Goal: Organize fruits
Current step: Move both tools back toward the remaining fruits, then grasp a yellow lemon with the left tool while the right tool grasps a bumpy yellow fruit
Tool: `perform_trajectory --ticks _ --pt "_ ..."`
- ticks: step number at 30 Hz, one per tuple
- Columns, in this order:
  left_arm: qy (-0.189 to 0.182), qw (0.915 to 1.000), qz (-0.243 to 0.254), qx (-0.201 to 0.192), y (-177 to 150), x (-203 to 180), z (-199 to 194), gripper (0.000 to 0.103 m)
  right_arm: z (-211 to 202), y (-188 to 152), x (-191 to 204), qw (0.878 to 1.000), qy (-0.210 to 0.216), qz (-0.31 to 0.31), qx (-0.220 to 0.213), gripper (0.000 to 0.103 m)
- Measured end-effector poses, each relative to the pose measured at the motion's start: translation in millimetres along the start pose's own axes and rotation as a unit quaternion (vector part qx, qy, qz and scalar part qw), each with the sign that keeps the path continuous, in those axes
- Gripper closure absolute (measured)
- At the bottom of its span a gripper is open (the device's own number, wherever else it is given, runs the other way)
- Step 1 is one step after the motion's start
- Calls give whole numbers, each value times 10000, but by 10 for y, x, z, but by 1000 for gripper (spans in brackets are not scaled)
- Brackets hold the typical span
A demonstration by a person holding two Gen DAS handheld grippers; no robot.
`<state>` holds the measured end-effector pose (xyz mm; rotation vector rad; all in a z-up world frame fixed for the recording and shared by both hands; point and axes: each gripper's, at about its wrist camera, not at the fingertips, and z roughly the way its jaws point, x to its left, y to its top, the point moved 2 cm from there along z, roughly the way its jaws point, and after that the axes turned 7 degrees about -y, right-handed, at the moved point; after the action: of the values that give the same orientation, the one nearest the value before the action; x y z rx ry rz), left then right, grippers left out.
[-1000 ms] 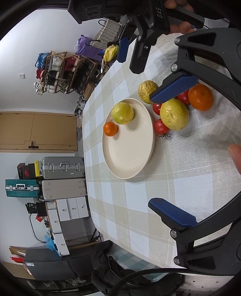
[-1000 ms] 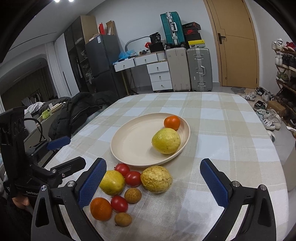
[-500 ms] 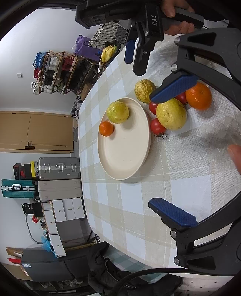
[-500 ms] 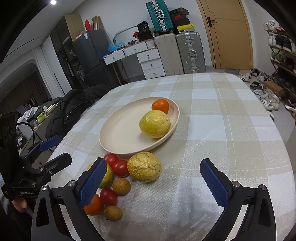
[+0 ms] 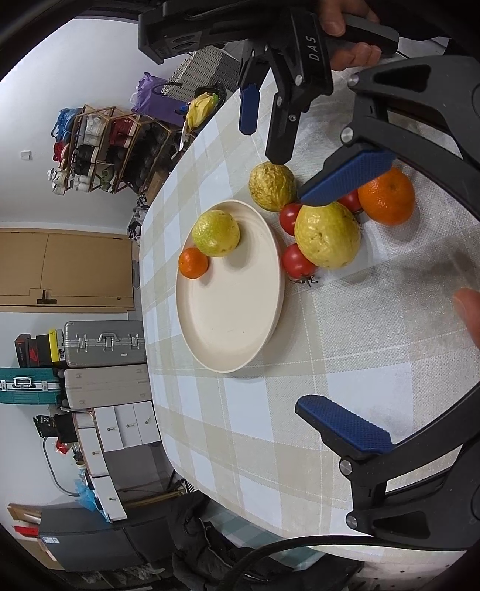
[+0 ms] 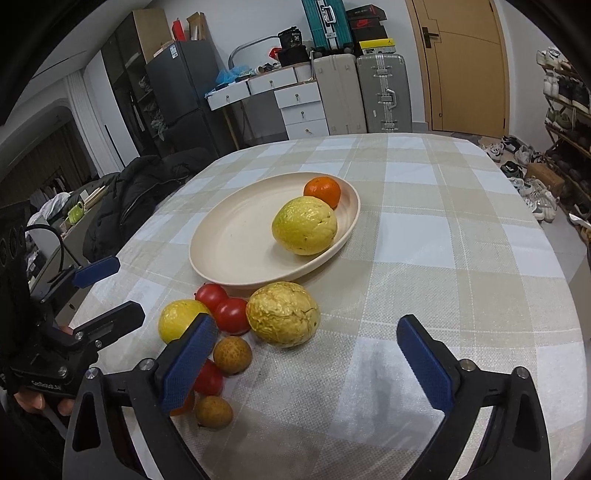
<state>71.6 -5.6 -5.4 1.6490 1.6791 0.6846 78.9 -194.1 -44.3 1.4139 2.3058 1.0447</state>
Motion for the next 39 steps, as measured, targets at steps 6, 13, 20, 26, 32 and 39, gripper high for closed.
perform_trajectory --ticks 6,13,20,26,32,39 --pt "-18 9998 -87 164 -39 22 111 1 92 -24 33 9998 137 21 108 15" --pt "-15 9997 -152 214 -46 56 174 1 196 -24 65 9995 185 102 232 20" --pt "-23 9996 -153 251 -49 58 201 1 269 -29 22 9985 272 328 334 27" --pt "-26 9995 -149 265 -50 55 217 1 316 -21 33 9976 382 429 390 35" --pt "-35 9995 -154 272 -59 55 220 1 331 -22 84 9977 386 367 418 46" --pt "-57 9995 -128 298 -79 22 252 1 337 -20 88 9976 400 386 422 51"
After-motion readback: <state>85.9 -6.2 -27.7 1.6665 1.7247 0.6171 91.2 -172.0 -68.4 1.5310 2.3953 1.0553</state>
